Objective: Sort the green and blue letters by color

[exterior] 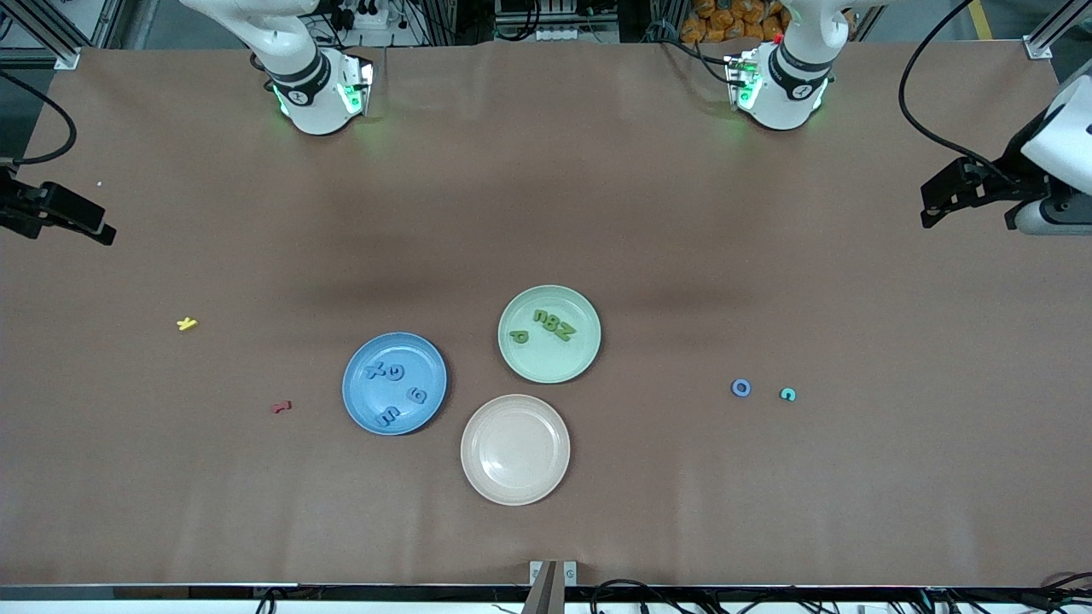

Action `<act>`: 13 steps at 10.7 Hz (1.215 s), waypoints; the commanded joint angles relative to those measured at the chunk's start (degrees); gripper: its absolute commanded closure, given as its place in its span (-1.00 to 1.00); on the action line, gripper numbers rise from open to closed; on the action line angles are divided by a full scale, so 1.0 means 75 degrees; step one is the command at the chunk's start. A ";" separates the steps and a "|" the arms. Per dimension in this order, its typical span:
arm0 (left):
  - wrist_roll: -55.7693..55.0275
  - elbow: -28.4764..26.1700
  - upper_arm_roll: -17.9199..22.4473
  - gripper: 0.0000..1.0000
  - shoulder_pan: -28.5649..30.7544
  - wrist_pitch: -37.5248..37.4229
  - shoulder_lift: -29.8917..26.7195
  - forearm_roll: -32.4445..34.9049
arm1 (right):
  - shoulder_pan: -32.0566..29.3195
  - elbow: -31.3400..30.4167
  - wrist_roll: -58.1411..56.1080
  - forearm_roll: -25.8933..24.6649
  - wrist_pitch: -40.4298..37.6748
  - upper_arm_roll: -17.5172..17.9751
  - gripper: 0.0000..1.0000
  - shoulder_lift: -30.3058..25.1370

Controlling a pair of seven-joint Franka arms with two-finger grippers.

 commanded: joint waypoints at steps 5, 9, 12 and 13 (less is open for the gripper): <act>0.0017 -0.0090 0.0033 -1.00 0.0166 0.0181 -0.0165 -0.0121 | -0.0037 0.0143 0.0017 0.0053 0.0183 0.0088 -1.00 -0.0011; 0.0017 -0.0088 0.0021 -1.00 0.0202 0.0181 -0.0141 -0.0145 | -0.0025 0.0119 0.0005 0.0041 0.0183 0.0100 -1.00 -0.0011; 0.0017 -0.0088 0.0009 -1.00 0.0190 0.0181 -0.0141 -0.0179 | -0.0060 0.0073 -0.0053 0.0006 0.0183 0.0088 -1.00 0.0000; 0.0110 -0.0088 0.0021 -1.00 0.0202 0.0181 -0.0141 -0.0156 | -0.0061 0.0072 -0.0053 0.0006 0.0195 0.0088 -1.00 0.0012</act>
